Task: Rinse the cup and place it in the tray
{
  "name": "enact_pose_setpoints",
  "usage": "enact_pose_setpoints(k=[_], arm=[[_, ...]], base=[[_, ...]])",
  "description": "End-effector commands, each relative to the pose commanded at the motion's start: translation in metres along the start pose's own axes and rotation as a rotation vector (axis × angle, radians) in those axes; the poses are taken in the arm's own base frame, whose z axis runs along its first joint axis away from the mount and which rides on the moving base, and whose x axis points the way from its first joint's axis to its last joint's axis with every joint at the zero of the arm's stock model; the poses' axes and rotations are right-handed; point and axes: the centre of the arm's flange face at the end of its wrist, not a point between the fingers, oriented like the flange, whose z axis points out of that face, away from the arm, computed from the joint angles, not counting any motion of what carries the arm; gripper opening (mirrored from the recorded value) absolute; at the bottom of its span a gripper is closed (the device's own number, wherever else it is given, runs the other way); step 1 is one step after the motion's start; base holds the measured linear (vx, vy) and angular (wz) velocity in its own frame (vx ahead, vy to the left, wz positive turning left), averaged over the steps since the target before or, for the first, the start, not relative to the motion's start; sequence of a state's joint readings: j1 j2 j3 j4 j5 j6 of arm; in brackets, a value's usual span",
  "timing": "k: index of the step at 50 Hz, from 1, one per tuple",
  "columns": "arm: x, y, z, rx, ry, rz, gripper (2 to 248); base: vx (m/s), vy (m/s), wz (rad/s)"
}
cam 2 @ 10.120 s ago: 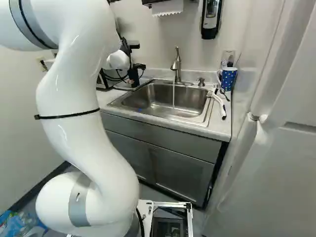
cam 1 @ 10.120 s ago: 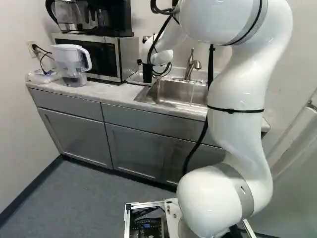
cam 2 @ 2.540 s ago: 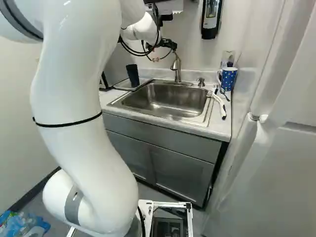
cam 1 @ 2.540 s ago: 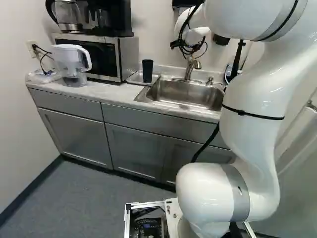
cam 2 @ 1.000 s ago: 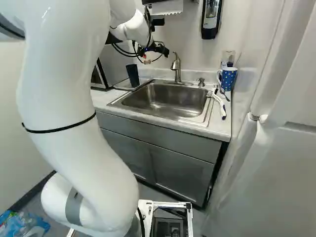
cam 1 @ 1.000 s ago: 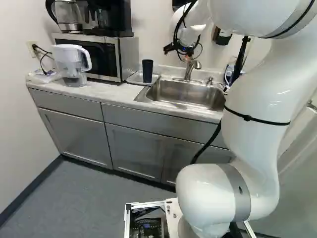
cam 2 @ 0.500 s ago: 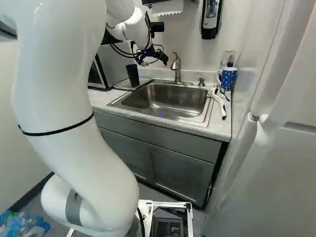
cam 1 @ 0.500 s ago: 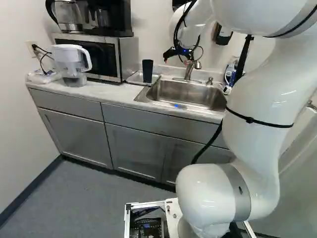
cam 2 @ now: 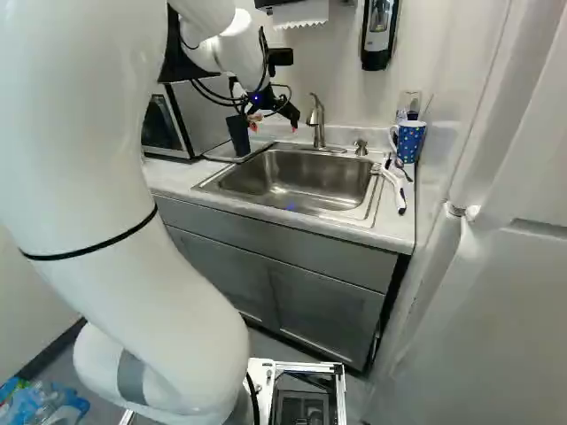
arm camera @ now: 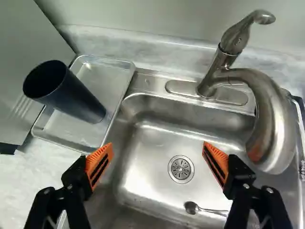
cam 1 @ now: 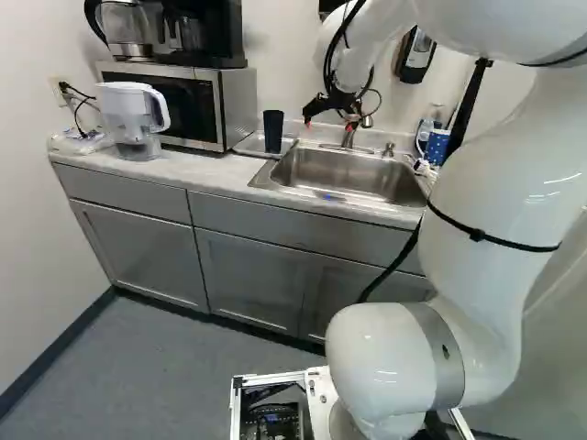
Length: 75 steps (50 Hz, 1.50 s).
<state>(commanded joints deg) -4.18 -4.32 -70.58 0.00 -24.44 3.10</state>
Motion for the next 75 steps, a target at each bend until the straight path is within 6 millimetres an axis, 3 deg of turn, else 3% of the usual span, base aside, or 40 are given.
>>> enact_pose_setpoints(k=[33, 63, 75], arm=[[-0.039, 0.031, -0.036, -0.039, 0.001, 0.044, 247], [-0.062, 0.078, -0.057, -0.109, 0.008, 0.122, 247], [-0.062, 0.079, -0.058, -0.11, 0.008, 0.123, 247]], base=[[0.0, 0.0, 0.0], [0.0, 0.0, 0.0], [0.0, 0.0, 0.0]])
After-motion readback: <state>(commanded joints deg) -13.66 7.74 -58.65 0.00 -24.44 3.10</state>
